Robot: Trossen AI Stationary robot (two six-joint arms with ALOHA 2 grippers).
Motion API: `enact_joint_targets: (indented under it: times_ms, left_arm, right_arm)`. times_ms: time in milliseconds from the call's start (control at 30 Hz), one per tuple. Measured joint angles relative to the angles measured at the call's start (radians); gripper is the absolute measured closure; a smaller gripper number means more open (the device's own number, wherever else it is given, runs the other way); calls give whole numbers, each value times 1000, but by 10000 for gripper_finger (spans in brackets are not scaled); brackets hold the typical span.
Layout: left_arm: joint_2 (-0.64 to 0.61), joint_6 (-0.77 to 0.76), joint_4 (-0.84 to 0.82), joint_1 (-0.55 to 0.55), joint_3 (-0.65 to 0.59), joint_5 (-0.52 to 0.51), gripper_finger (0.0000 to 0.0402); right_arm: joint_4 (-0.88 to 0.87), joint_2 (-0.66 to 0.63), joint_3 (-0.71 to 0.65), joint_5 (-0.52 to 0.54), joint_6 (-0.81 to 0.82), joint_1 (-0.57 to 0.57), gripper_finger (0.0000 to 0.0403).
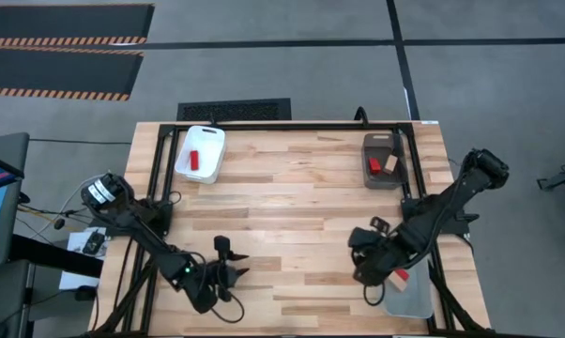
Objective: Sort & place blocks by color
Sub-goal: Put the red block into the white bin
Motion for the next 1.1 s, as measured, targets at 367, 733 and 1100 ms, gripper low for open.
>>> enact_joint_targets:
  times_ms: [367, 733, 1100]
  left_arm:
    - [-1, -172, -252, -57, 91, -63, 228]
    - [-2, -630, -718, -84, 206, 248, 228]
    - [-2, -921, -860, -97, 204, 502, 228]
  right_arm:
    - [418, 3, -61, 223, -357, -148, 217]
    - [875, 37, -184, 220, -611, -309, 213]
    - [1336, 330, -184, 207, -811, -371, 217]
